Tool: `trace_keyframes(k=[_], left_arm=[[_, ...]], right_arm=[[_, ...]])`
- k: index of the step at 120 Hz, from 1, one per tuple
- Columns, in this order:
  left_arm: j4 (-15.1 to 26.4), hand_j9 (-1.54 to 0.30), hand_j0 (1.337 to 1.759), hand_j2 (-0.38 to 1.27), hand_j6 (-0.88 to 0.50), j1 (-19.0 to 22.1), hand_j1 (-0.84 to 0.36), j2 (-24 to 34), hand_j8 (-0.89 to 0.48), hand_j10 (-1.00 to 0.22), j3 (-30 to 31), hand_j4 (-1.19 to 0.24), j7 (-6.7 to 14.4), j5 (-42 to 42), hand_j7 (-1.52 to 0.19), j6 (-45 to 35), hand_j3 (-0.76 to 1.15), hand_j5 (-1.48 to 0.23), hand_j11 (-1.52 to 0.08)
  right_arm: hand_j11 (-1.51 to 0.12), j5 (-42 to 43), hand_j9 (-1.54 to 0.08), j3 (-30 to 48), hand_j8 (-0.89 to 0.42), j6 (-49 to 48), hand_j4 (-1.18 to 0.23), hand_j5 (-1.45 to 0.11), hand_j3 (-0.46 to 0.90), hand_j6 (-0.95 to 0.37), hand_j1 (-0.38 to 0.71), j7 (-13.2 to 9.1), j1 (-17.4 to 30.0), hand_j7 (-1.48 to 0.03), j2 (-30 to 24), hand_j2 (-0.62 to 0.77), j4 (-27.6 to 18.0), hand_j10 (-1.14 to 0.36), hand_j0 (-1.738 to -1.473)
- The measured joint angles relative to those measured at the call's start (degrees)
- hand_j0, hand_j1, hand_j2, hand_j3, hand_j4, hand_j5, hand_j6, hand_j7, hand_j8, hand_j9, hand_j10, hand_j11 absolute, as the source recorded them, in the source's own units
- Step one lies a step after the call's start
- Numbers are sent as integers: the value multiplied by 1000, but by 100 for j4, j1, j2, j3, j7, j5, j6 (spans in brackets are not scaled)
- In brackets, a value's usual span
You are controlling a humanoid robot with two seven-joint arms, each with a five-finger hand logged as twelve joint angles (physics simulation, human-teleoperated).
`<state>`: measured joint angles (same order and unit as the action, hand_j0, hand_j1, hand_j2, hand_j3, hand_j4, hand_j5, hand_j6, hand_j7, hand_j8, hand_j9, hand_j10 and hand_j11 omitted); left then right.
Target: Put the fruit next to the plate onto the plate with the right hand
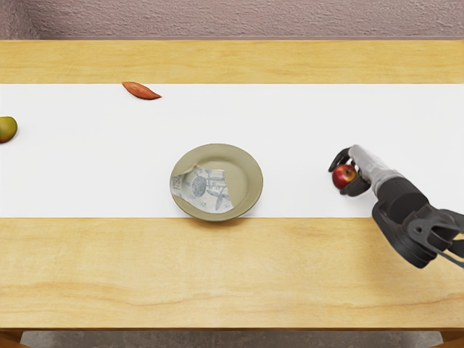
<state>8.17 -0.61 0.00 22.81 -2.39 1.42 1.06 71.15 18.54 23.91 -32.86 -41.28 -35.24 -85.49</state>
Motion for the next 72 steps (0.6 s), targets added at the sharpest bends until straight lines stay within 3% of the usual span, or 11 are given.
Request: trace_keyframes(k=[4, 5, 6, 7, 8, 10, 11, 13, 38, 65, 72], left_arm=[[0, -304, 1658, 47, -234, 0, 69, 0, -234, -233, 0, -234, 0, 0, -304, 0, 0, -304, -304], [0, -304, 1658, 47, -234, 0, 69, 0, -234, -233, 0, -234, 0, 0, -304, 0, 0, -304, -304], [0, -304, 1658, 47, -234, 0, 69, 0, -234, -233, 0, -234, 0, 0, -304, 0, 0, -304, -304], [0, -304, 1658, 47, -234, 0, 69, 0, -234, -233, 0, -234, 0, 0, -304, 0, 0, -304, -304], [0, -304, 1658, 47, -234, 0, 69, 0, -234, -233, 0, -234, 0, 0, -304, 0, 0, -304, -304], [0, -304, 1658, 47, -234, 0, 69, 0, -234, -233, 0, -234, 0, 0, -304, 0, 0, -304, -304], [0, -304, 1658, 47, -234, 0, 69, 0, -234, -233, 1, -234, 0, 0, -304, 0, 0, -304, -304], [0, -304, 1658, 47, -234, 0, 69, 0, -234, -233, 1, -234, 0, 0, -304, 0, 0, -304, -304], [0, -304, 1658, 47, -234, 0, 69, 0, -234, -234, 2, -234, 1, -1, -304, 0, 0, -304, -304], [1, -304, 1658, 47, -234, 0, 69, 0, -234, -234, 3, -234, 1, -1, -304, 0, 0, -304, -304], [1, -304, 1658, 47, -234, 0, 69, 0, -234, -234, 3, -234, 1, -1, -304, 0, 0, -304, -304]], right_arm=[[-1034, -41, -1038, 9, -384, -9, -687, -1010, -130, -404, 201, 3, -15, -1055, -7, -1, -8, -683, -1665], [-1038, -53, -1042, 12, -386, -11, -690, -1013, -139, -406, 201, 3, -19, -1058, -8, 10, -12, -686, -1675], [-1044, -74, -1048, 14, -406, -14, -695, -1022, -27, -414, 228, 7, -22, -1061, -10, 215, -16, -692, -1662], [-1050, -92, -1053, 15, -413, -18, -700, -1031, 18, -423, 248, 9, -27, -1064, -13, 209, -23, -698, -1661], [-1054, -100, -1057, 19, -408, -19, -691, -1035, 291, -416, 246, 11, -33, -1067, -18, 101, -30, -704, -1664], [-1062, -133, -1064, 26, -398, -25, -693, -1043, 192, -408, 234, 11, -48, -1072, -30, 142, -48, -691, -1672], [-1067, -156, -1069, 29, -402, -29, -688, -1049, 39, -400, 235, 12, -57, -1074, -37, 128, -59, -693, -1660], [-1079, -204, -1079, 35, -395, -37, -687, -1060, 3, -385, 231, 15, -76, -1079, -54, 106, -80, -693, -1657], [-1178, -796, -1164, 218, -351, -285, -652, -1141, 1, -368, 246, 57, -306, -1115, -155, 176, -250, -690, -1650], [-1190, -1587, -1173, 1063, -342, -1227, -629, -1188, 0, -365, 259, 76, -350, -1128, -154, 208, -428, -707, -1647], [-1195, -1857, -1177, 1293, -325, -1501, -623, -1203, 1, -361, 277, 73, -352, -1129, -140, 272, -461, -693, -1648]])
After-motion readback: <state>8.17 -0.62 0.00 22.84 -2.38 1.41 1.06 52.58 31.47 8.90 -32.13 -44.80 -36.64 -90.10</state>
